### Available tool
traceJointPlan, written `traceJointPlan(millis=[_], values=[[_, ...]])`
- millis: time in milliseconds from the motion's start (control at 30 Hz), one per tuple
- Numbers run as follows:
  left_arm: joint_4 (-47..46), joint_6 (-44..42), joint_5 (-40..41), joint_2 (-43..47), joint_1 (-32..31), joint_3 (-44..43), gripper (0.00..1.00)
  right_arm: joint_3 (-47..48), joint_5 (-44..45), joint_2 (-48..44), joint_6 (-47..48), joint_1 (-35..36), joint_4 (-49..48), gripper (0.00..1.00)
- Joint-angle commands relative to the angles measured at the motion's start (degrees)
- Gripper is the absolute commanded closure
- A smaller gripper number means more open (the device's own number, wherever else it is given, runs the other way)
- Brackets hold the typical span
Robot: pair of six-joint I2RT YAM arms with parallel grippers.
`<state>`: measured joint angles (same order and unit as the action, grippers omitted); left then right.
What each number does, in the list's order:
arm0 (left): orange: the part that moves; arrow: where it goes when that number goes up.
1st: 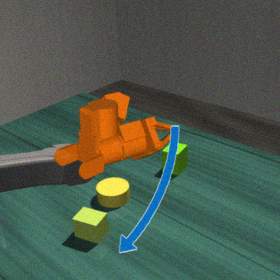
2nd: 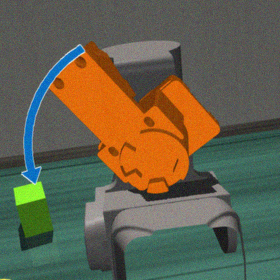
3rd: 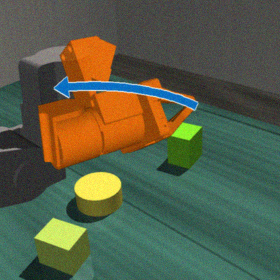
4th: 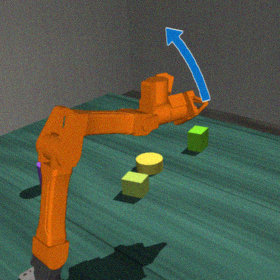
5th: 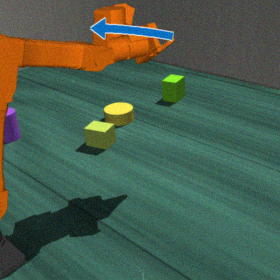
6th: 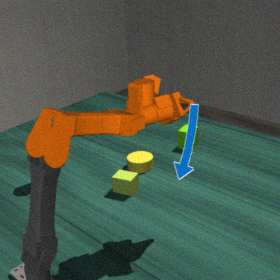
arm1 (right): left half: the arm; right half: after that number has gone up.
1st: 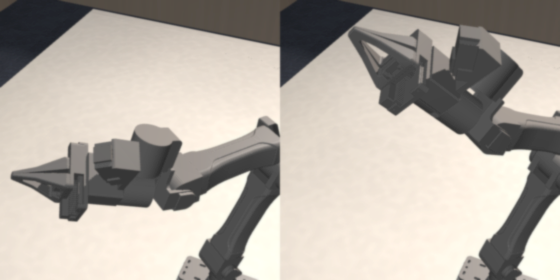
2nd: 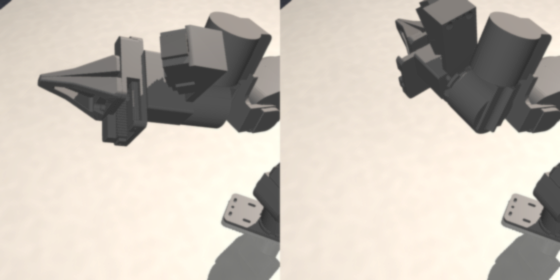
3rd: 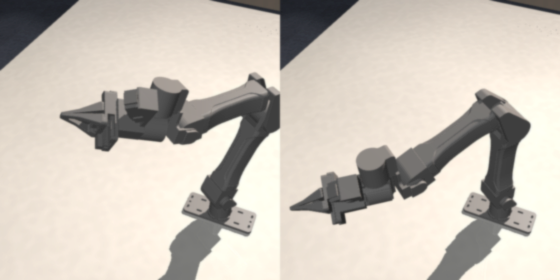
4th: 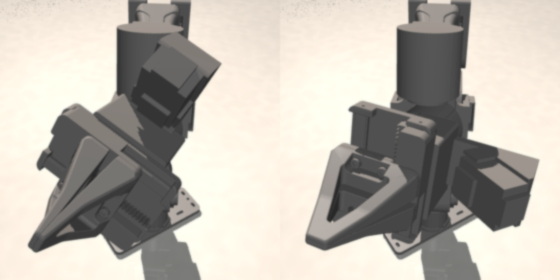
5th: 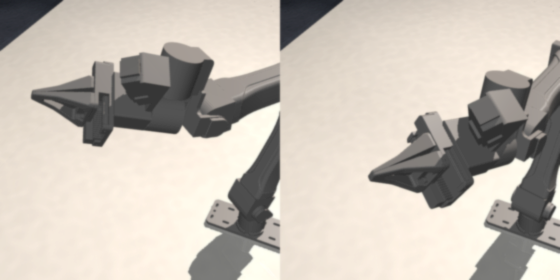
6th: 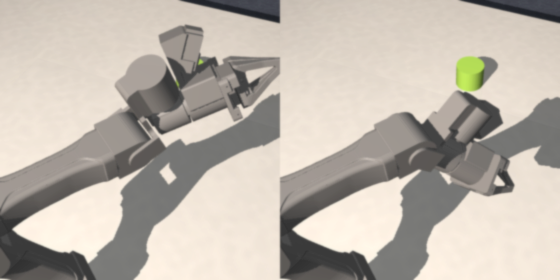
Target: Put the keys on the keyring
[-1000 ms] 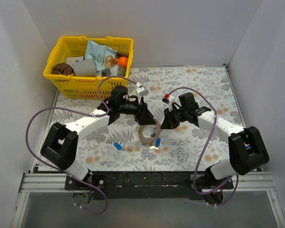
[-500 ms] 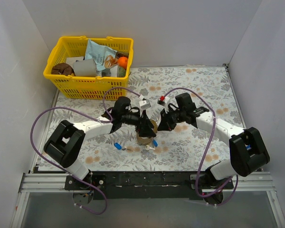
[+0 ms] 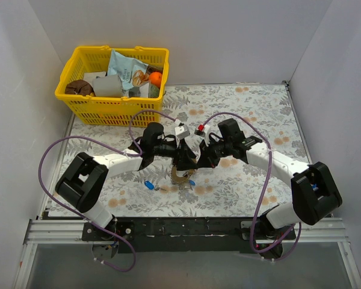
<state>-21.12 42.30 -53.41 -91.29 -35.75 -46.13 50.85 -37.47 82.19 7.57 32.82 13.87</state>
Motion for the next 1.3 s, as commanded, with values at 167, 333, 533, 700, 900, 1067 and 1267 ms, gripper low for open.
traceJointPlan(millis=[167,333,533,700,900,1067,1267], values=[[-5.84,2.24,0.76,2.51,2.34,4.46,0.47,-0.49,-1.55,-3.35,-0.28,0.23,-3.40,0.99],[-16.48,7.88,-2.57,3.57,4.89,9.21,0.47,-2.07,-2.16,-3.79,-1.24,0.23,-5.16,0.99],[-26.05,12.44,-4.69,3.66,5.86,12.46,0.48,-4.09,-3.48,-4.94,-2.83,0.23,-8.15,0.99],[-31.69,14.47,-5.13,2.87,6.04,13.96,0.48,-5.23,-4.01,-5.99,-3.53,0.23,-10.08,0.99],[-36.26,16.67,-5.22,0.67,6.04,15.01,0.51,-5.24,-3.66,-6.34,-3.88,0.23,-10.35,0.99],[-38.28,18.16,-5.21,-1.43,6.04,15.19,0.51,-5.59,-3.31,-7.13,-4.06,0.14,-10.62,0.99],[-39.78,19.04,-5.57,-2.76,6.04,15.19,0.51,-5.41,-3.31,-7.22,-4.15,0.23,-10.79,0.99]])
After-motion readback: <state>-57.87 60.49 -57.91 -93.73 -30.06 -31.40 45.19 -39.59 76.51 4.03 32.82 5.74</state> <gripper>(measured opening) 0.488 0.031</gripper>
